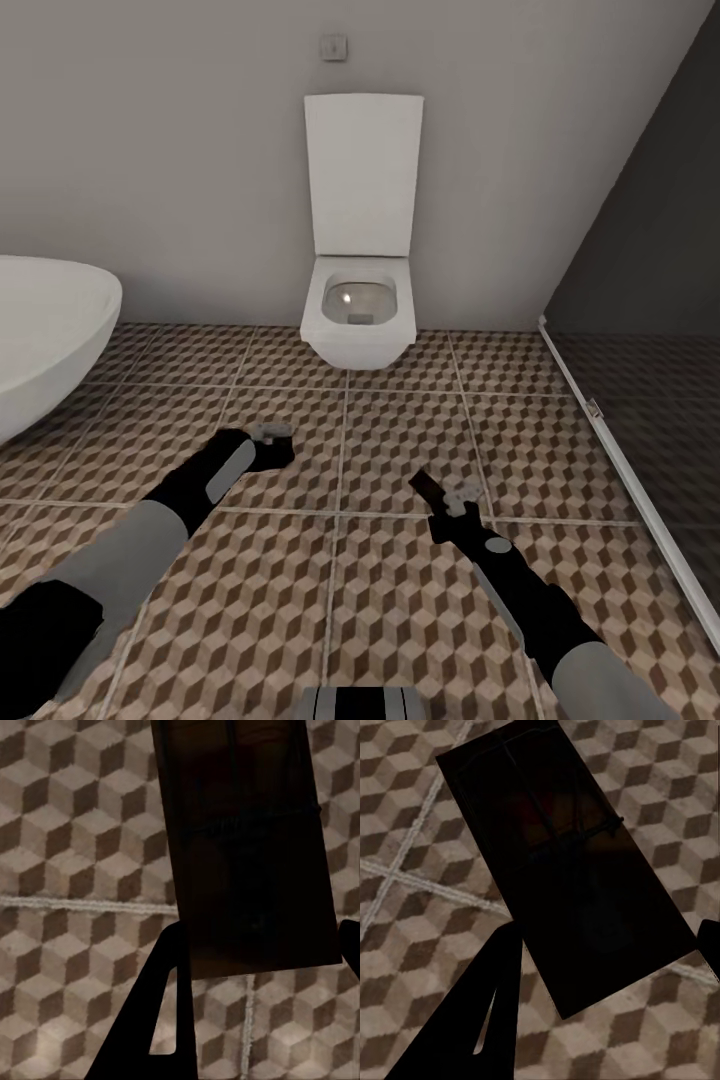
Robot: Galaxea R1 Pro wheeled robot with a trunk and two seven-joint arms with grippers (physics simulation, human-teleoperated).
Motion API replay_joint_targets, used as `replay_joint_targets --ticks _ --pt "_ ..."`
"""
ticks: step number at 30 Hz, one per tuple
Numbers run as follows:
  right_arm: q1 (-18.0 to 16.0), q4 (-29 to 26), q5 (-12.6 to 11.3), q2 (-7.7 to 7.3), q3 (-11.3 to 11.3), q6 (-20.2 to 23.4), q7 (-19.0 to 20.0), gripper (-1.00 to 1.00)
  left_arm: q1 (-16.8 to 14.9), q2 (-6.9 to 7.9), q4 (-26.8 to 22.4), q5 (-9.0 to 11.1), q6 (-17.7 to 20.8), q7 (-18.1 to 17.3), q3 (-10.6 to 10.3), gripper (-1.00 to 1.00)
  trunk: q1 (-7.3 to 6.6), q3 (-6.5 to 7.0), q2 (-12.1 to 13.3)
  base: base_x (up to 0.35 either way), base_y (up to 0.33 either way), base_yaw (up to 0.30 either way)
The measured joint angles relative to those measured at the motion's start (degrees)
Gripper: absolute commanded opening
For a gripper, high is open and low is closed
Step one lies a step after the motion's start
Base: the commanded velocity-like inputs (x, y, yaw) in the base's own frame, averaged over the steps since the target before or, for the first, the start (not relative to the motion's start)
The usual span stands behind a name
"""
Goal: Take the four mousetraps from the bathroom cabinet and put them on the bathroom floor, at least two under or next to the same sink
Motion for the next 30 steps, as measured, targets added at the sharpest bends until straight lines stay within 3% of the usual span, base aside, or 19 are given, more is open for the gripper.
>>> replay_joint_targets --ticks 6,13,30 --pt "0.02 -0.28 -0.04 -0.10 -0.05 -1.56 -0.14 -1.00 0.32 0.25 1.97 -0.26 -0.88 0.35 -4.25 -1.00 0.00 0.00 0.00 0.000 0.000 0.000" --pt "0.01 -2.21 0.02 -0.13 -0.05 -1.45 -0.38 -1.00 0.38 0.73 1.56 -0.33 -0.97 0.46 -4.71 -1.00 0.00 0.00 0.00 0.000 0.000 0.000" --pt "0.02 -2.90 0.03 -0.30 -0.28 -1.23 -0.49 -1.00 0.43 0.76 -1.59 -0.33 -0.66 0.46 -5.05 -1.00 3.73 -3.31 -6.80 0.000 0.000 0.000"
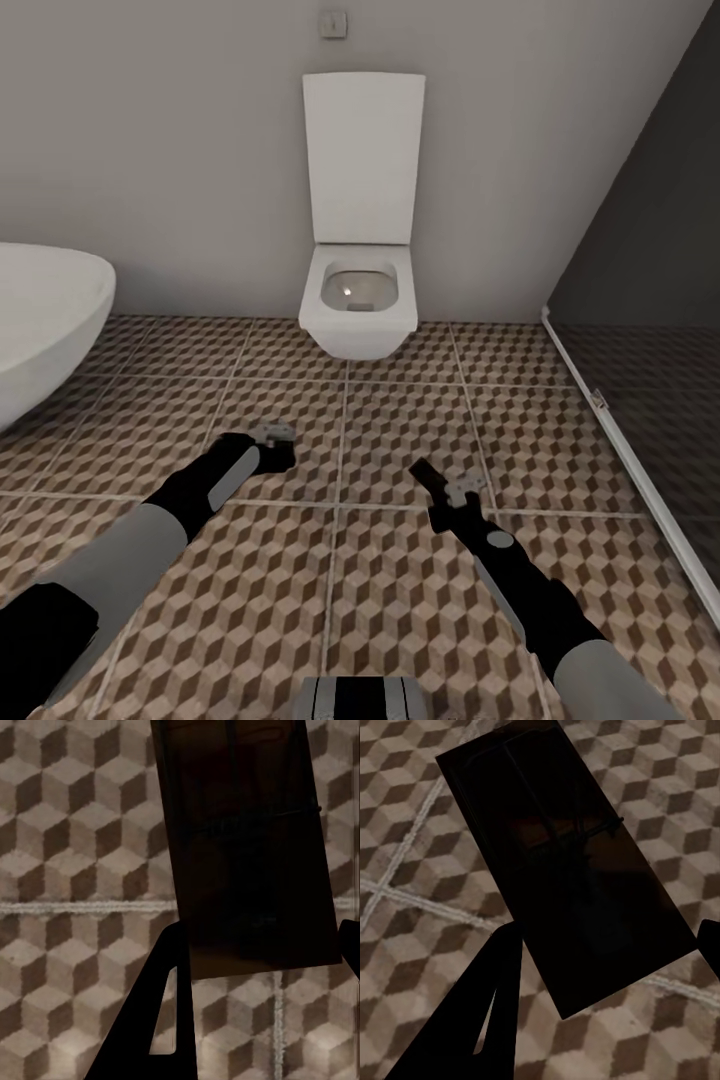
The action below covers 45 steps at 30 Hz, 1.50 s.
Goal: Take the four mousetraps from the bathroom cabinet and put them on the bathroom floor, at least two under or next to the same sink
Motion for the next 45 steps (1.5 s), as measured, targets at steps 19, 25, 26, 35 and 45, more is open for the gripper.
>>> replay_joint_targets --ticks 19,25,26,35,45 --pt "0.00 -0.06 0.15 -0.38 -1.69 -0.01 -0.05 -1.00 -0.01 0.05 -0.92 0.05 0.22 0.05 -0.14 -1.00 2.63 -5.43 -4.53 0.000 0.000 0.000" --pt "-0.01 -1.86 0.22 -1.05 -4.56 0.00 -0.10 -1.00 0.00 0.08 0.13 0.04 0.22 0.01 -0.18 -1.00 2.68 -6.43 -4.56 0.000 0.000 0.000" --pt "-0.01 -2.72 0.26 -1.18 -4.87 0.04 -0.10 -1.00 0.00 0.05 0.58 0.06 0.22 0.01 -0.51 -1.00 2.68 -6.52 -4.56 0.000 0.000 0.000" --pt "-0.01 -4.86 0.32 -2.14 -5.04 0.09 -0.11 -1.00 0.00 0.00 0.73 0.05 0.21 0.00 -1.31 -1.00 2.68 -7.34 -4.56 0.000 0.000 0.000" --pt "-0.01 -5.75 0.26 -2.48 -4.97 0.10 -0.11 -1.00 -0.01 -0.01 1.16 0.05 0.15 0.00 -1.34 -1.00 2.68 -8.25 -4.56 0.000 0.000 0.000"
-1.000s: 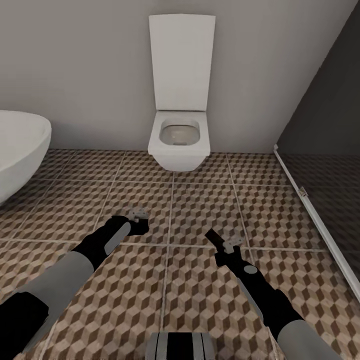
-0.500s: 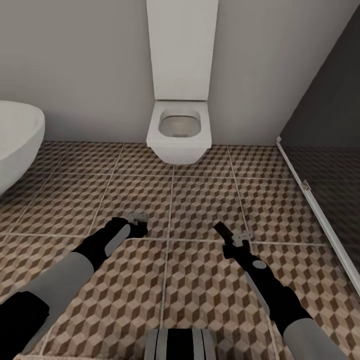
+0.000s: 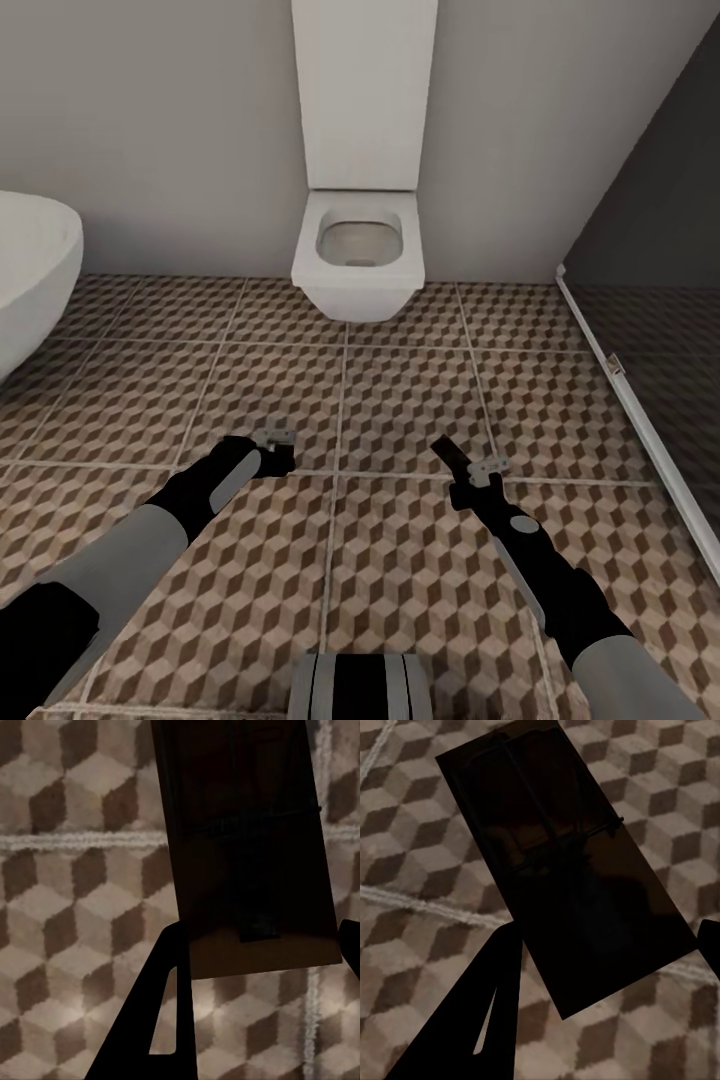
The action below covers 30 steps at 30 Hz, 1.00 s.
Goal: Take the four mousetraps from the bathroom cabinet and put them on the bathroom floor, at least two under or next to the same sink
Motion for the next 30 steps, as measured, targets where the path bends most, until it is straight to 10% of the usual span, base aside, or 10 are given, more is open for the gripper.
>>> replay_joint_targets --ticks 30 --pt "0.00 -1.64 0.06 0.03 0.11 0.15 0.00 -1.00 0.01 0.00 -0.11 0.01 0.04 0.00 0.00 -1.00 0.73 -8.93 -0.37 0.000 0.000 0.000"
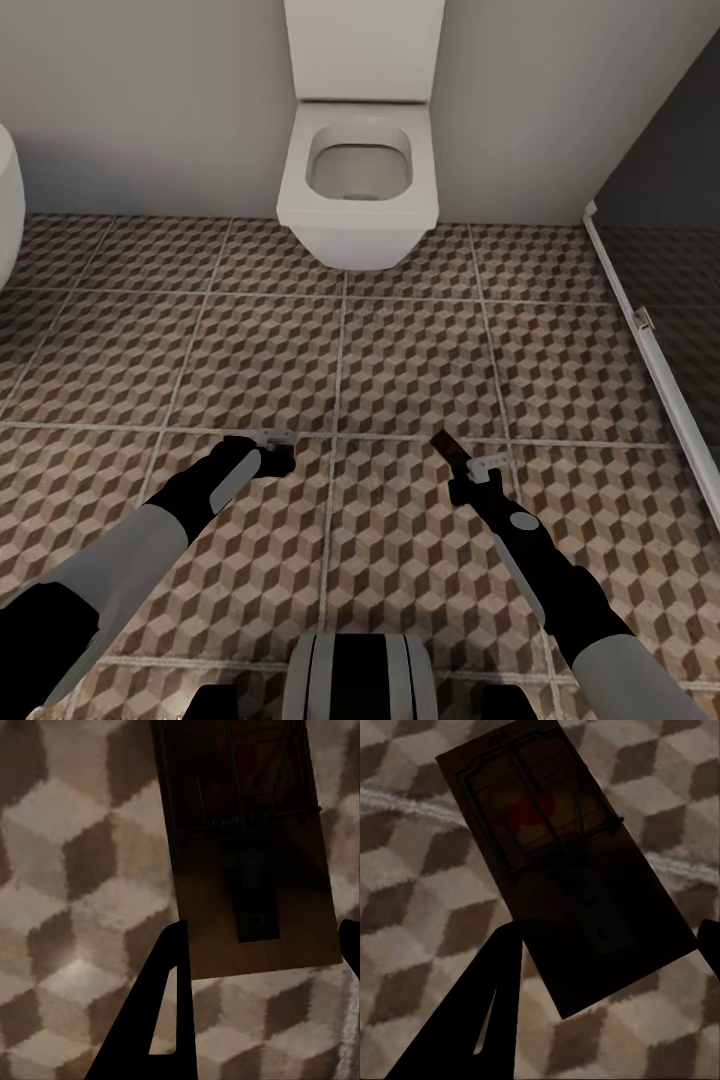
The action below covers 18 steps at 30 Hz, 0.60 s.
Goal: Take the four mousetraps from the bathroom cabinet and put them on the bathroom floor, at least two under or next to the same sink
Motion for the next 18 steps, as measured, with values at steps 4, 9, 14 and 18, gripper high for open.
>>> replay_joint_targets --ticks 4,9,14,18 --pt "0.00 0.00 0.00 0.02 0.03 0.01 -0.02 -1.00 -0.01 0.00 0.03 -0.01 -0.02 0.00 0.00 -1.00 0.07 -1.03 -0.04 0.000 0.000 0.000" --pt "0.00 0.00 0.00 0.04 0.00 0.00 0.00 -1.00 0.00 0.00 0.03 -0.01 -0.04 0.01 0.00 -1.00 0.07 -1.49 -0.04 0.000 0.000 0.000" --pt "0.00 0.00 0.00 0.05 -0.01 -0.02 -0.02 -1.00 0.00 0.00 0.03 -0.01 -0.04 0.00 0.00 -1.00 0.07 -1.94 -0.04 0.000 0.000 0.000" --pt "0.00 0.00 0.00 0.04 0.02 -0.04 -0.11 -1.00 0.00 0.00 0.07 -0.01 -0.04 0.01 0.00 -1.00 0.07 -2.31 -0.04 0.000 0.000 0.000"
